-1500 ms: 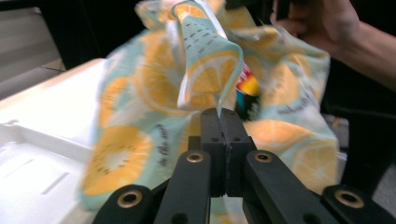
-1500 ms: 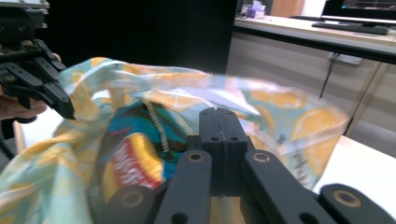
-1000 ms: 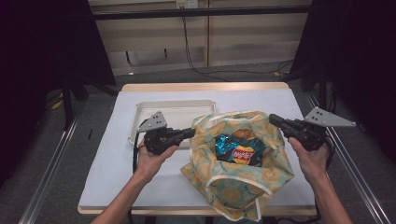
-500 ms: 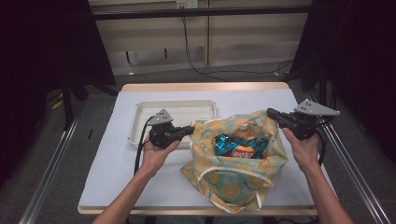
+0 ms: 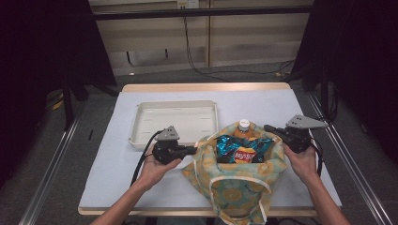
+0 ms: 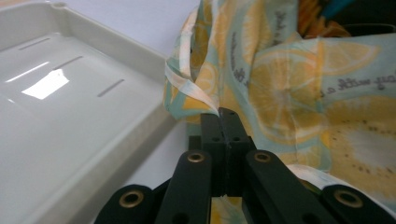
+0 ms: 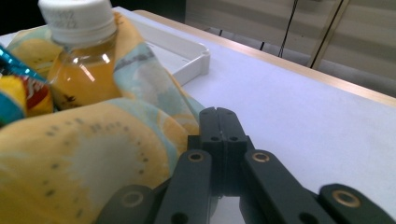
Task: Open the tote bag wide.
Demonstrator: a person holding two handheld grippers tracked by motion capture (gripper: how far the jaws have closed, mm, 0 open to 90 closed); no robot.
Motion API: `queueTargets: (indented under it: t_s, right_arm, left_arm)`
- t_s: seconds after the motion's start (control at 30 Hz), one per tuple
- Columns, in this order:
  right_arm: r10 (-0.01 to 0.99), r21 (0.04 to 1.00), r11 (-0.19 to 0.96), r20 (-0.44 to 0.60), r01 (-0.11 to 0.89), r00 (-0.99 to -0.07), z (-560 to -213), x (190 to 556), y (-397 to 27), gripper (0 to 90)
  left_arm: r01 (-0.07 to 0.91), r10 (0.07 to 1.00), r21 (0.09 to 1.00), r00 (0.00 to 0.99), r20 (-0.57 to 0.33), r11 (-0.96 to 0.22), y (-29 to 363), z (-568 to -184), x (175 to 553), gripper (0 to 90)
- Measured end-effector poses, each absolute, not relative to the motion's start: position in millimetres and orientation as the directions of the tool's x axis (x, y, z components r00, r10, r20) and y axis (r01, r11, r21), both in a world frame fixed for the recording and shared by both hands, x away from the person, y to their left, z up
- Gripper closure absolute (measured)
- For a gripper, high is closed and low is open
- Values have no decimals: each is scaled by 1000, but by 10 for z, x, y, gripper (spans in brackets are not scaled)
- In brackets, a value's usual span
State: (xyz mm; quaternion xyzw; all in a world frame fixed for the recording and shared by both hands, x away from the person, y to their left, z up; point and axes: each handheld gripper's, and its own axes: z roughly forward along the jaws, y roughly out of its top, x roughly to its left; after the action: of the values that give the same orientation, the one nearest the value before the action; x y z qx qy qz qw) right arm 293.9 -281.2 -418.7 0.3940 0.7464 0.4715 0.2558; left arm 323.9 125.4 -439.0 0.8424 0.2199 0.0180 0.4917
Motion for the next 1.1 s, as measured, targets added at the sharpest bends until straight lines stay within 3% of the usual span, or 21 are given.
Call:
queueTargets:
  t_s: [0.63,0.97,1.1]
  right_arm:
    - [823,871,269,14,411,-569,-4615,2903,-2857,900]
    - [813,852,276,40,446,-581,-4733,2975,-2877,900]
    - [819,867,243,56,434,-570,-4659,2940,-2917,747]
  left_arm:
    - [343,365,763,919,-151,-548,1110,-4726,3174,900]
    - [359,385,748,911,-150,-558,1131,-4789,3202,900]
    - [373,395,766,903,-170,-523,1192,-4731,3190,836]
